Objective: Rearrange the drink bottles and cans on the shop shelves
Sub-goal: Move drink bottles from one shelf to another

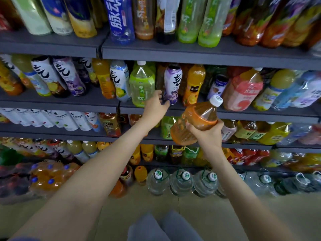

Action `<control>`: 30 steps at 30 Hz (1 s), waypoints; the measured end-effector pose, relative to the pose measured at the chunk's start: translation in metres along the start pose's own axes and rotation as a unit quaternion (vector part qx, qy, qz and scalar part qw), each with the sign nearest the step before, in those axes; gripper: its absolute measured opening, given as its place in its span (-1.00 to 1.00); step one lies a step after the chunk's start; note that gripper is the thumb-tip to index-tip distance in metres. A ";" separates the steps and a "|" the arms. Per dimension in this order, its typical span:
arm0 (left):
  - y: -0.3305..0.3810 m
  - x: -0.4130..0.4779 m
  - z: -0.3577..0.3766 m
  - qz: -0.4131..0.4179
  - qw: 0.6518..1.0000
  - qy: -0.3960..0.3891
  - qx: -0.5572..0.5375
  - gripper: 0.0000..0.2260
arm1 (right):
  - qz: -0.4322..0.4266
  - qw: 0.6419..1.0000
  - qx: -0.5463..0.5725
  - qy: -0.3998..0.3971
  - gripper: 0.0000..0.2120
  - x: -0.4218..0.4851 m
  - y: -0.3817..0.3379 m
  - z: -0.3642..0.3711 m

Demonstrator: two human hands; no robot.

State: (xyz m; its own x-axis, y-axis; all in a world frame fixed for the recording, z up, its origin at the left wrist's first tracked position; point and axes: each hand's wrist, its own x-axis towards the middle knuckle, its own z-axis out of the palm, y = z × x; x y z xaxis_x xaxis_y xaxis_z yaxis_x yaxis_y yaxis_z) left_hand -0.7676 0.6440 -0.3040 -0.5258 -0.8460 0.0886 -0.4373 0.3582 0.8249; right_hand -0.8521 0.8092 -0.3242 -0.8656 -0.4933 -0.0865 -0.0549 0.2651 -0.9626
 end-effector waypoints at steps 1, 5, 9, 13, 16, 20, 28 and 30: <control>0.001 0.011 0.012 -0.002 1.000 0.014 -0.012 -0.55 | -0.012 1.000 0.002 0.010 -0.09 0.007 0.003 -0.004; -0.003 0.053 0.050 -0.018 0.996 0.071 -0.055 -0.51 | -0.035 0.998 0.014 0.040 -0.07 0.026 0.013 -0.010; -0.010 0.085 0.079 -0.027 0.988 0.127 -0.083 -0.40 | -0.049 0.997 0.034 0.057 -0.09 0.035 0.021 -0.005; -0.016 0.085 0.078 -0.012 0.986 0.158 -0.045 -0.49 | -0.067 0.995 0.032 0.064 -0.13 0.040 0.020 0.008; -0.029 0.051 0.057 0.031 0.987 0.148 -0.054 -0.54 | -0.068 0.995 0.043 0.063 -0.11 0.040 0.013 0.020; -0.056 -0.009 0.014 0.039 0.986 0.163 -0.025 -0.52 | -0.077 0.996 0.024 0.047 -0.12 0.045 -0.002 0.041; -0.067 -0.058 -0.059 -0.058 0.981 0.182 -0.025 -0.52 | -0.070 0.997 -0.006 0.039 -0.05 0.061 -0.033 0.110; -0.069 -0.053 -0.072 -0.072 0.982 0.170 -0.031 -0.54 | -0.091 0.994 -0.015 0.052 -0.04 0.068 -0.038 0.124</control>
State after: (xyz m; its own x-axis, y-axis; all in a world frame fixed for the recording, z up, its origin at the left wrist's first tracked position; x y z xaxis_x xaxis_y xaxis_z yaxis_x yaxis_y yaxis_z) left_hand -0.6567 0.6360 -0.3252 -0.1838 -0.9728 0.1410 -0.4391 0.2096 0.8736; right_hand -0.8475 0.6633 -0.3256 -0.8865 -0.4477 0.1172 -0.2290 0.2042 -0.9518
